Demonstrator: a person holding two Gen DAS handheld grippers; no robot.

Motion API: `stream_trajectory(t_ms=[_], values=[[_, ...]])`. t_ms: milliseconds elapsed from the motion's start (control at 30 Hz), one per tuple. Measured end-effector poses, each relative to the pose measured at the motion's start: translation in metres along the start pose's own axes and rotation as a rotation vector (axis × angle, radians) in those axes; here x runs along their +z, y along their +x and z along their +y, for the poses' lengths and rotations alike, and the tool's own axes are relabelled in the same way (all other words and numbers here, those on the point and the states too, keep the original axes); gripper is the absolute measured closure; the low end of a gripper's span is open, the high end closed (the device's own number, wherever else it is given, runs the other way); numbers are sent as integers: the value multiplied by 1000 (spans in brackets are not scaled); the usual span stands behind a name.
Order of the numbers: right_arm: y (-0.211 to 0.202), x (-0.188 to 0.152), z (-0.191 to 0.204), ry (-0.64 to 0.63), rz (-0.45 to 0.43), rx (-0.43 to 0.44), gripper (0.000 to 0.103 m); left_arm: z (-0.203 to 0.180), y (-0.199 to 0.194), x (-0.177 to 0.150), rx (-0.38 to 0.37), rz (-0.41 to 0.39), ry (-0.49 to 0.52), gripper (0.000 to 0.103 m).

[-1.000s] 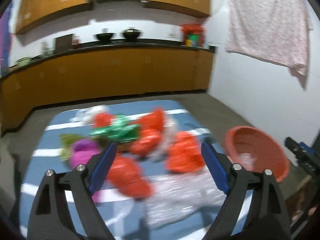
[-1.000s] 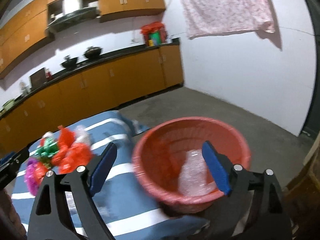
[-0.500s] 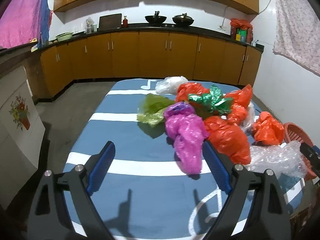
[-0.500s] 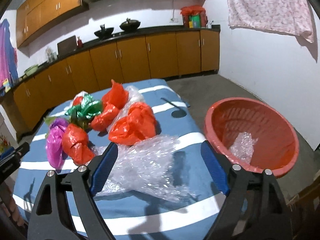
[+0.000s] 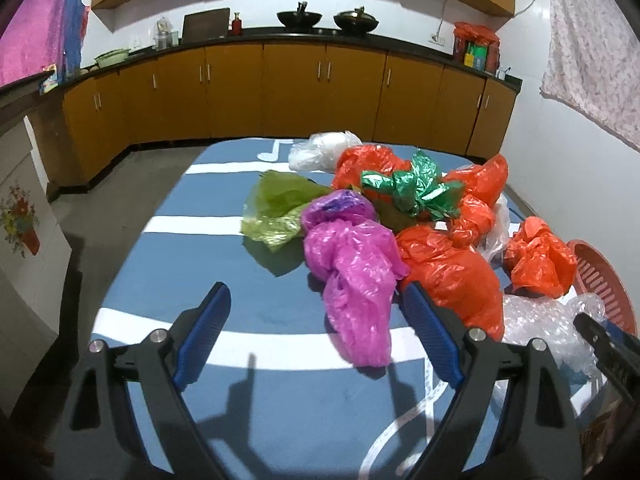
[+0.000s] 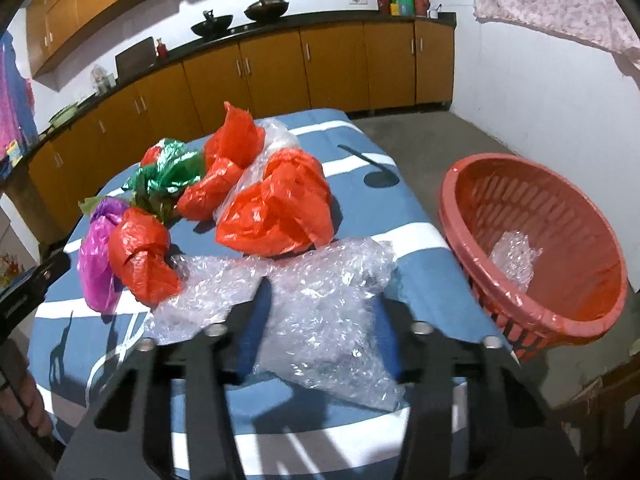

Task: Collect trash
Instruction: 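Grasp pink bag with the left tool while the right tool grasps bubble wrap, then carry pink bag and bubble wrap to the red basket and release both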

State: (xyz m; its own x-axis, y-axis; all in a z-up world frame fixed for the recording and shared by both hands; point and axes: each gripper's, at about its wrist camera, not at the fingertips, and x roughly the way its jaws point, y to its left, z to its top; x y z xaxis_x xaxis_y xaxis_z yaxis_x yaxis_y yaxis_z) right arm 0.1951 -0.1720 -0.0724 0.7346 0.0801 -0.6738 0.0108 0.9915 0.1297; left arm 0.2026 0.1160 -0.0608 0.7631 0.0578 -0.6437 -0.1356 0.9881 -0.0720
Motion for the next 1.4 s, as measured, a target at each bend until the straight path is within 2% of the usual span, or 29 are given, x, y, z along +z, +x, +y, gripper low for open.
stream_trajectory(t_ms=[33,133,300,400,467,567,767,1100,1400], values=[[1,-1,0,-2,4,2,80,-1,4,1,-4,7,0,22],[1,-1,-1,-9,4,-4,87,-5,15,4,-15,39,0,30],[-2,-2,1,-19,0,-1,89,-9,32,6,-28,82,-7,41],[-3,-1,0,-14,0,4,89,-11,40,7,-37,99,-5,51],[-5,0,-1,-8,-2,8,89,-12,43,7,-43,112,1,71],[-9,1,-4,-1,-10,10,90,-10,40,6,-53,104,2,79],[-19,4,-6,3,-33,10,90,-3,21,3,-73,60,6,83],[-43,7,-11,4,-79,1,91,7,-13,5,-91,3,-10,84],[-65,11,-20,-1,-137,-38,91,-2,-39,13,-131,-47,-2,84]])
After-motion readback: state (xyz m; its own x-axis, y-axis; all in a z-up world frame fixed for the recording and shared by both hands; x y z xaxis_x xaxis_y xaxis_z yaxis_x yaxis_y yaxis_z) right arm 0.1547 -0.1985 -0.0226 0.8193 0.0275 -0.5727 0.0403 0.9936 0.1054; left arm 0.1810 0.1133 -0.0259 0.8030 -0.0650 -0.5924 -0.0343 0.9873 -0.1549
